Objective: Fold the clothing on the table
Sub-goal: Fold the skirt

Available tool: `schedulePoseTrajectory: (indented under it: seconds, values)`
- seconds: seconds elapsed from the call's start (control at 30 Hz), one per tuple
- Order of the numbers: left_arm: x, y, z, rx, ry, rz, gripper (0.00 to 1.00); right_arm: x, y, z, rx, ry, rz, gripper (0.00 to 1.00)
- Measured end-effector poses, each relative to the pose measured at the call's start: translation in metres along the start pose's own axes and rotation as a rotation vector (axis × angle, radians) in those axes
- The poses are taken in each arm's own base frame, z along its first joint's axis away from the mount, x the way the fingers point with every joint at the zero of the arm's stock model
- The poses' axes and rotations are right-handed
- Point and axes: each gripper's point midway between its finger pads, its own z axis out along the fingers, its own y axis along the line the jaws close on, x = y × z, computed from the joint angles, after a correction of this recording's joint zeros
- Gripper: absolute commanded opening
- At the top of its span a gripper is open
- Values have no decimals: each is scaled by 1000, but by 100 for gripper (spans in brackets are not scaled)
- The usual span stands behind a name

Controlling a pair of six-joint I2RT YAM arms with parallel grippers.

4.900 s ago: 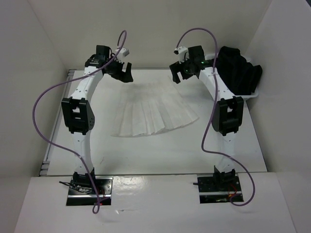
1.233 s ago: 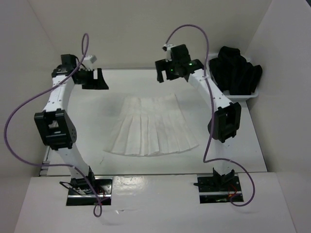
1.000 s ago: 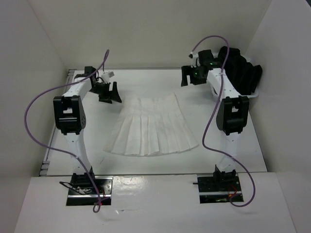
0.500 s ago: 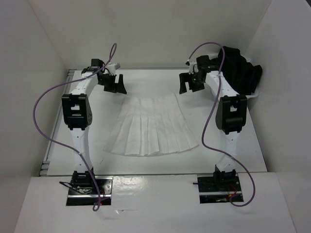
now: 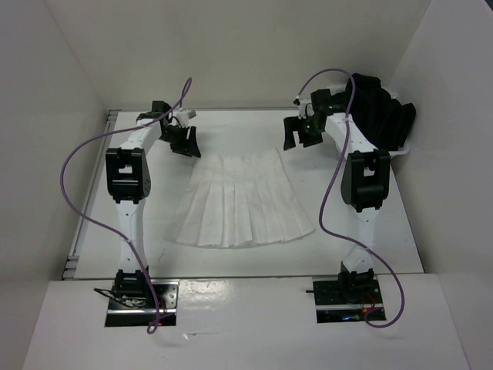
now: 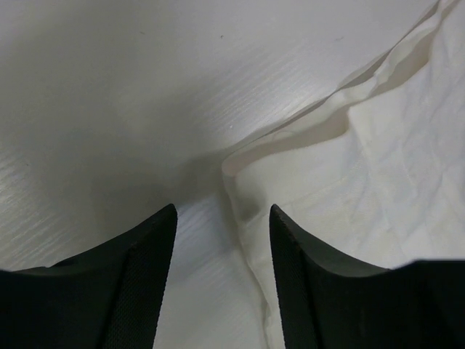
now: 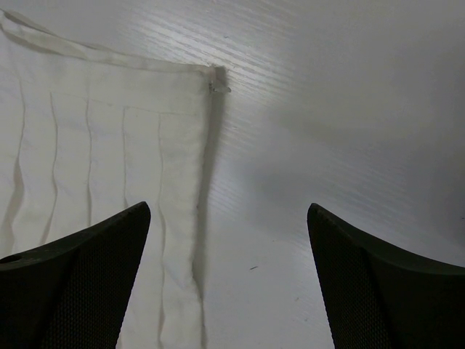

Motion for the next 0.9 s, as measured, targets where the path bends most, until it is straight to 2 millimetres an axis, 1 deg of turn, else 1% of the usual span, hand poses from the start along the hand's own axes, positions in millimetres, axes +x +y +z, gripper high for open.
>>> schedulePoseTrajectory:
  seconds: [0.1, 0.3, 0.5, 0.63, 0.7, 0.83, 0.87, 0.9]
  values:
    - [2, -1, 2, 23, 10, 5, 54, 3, -1, 4, -4, 10, 4, 92]
    - [12, -9, 2, 68, 43, 21, 54, 5, -1, 8, -11, 18, 7, 92]
    - [19, -22, 5, 115, 72, 34, 54, 5, 0, 12, -24, 20, 8, 91]
    - [18, -28, 9, 137, 78, 37, 54, 9, 0, 17, -30, 33, 11, 91]
    - [18, -28, 10, 141, 80, 36, 50, 10, -1, 20, -30, 38, 13, 91]
    - [20, -27, 13, 146, 85, 35, 30, 2, -1, 24, -36, 28, 9, 91]
    - [21, -27, 14, 148, 88, 31, 20, -1, -2, 24, -37, 23, 8, 91]
    - [21, -26, 15, 146, 90, 32, 17, -4, -2, 25, -40, 17, 5, 91]
